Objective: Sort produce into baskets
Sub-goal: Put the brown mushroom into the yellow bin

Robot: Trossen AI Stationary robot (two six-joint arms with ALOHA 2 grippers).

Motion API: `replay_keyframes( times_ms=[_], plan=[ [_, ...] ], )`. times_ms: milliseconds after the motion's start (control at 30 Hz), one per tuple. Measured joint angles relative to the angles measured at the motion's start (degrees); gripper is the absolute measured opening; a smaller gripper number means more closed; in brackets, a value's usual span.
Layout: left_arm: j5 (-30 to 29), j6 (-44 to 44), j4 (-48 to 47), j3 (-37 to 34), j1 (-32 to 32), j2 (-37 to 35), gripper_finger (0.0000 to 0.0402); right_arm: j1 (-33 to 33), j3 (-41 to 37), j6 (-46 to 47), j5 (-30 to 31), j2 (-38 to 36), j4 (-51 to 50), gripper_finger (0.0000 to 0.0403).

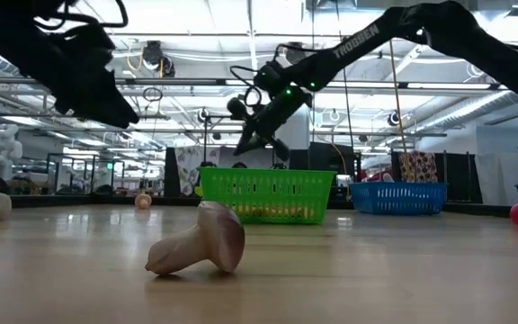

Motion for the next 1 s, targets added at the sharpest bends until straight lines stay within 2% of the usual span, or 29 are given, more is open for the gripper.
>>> replay_keyframes(
  times_ms=[133, 267, 333, 433, 567, 667, 767, 833, 1000],
  plan=[
    [0.57, 0.13, -1.44, -0.05, 2.97, 0.31, 0.0242, 0.06, -0.02, -2.86, -4.46, -0.38, 1.73, 0.0000],
    [3.52, 5.62, 3.06, -0.63, 10.12, 2.52, 0.0242, 0.34, -0.04, -9.79, -9.14, -3.67, -4.75, 0.0000],
    [10.39, 10.08, 8.84, -0.63, 16.82, 4.66, 0.0242, 0.94, -0.02, -13.66, -8.94, -5.85, -9.29, 0.0000],
    [23.76, 14.69, 17.92, -0.49, 28.91, 9.98, 0.0242, 2.61, -0.03, -18.10, -6.95, -9.09, -16.72, 0.0000],
    [37.61, 13.32, 22.56, 3.44, 44.25, 20.58, 0.0242, 4.80, -0.04, -23.78, -0.42, -14.23, -24.35, 0.0000],
    [45.34, 11.30, 24.11, 9.54, 49.61, 29.99, 0.0242, 5.57, 0.02, -27.05, 5.58, -18.67, -28.07, 0.0000],
    [45.92, 10.66, 21.79, 17.51, 50.40, 38.83, 0.0242, 5.62, 0.00, -29.59, 9.85, -21.74, -31.55, 0.0000],
    [45.82, 11.36, 17.06, 23.23, 50.37, 44.01, 0.0242, 5.62, 0.00, -31.02, 11.33, -23.21, -32.74, 0.0000],
    [44.24, 12.22, 7.49, 34.25, 50.34, 54.20, 0.0242, 5.06, 0.00, -33.84, 11.76, -25.19, -32.71, 0.0000]
  ],
)
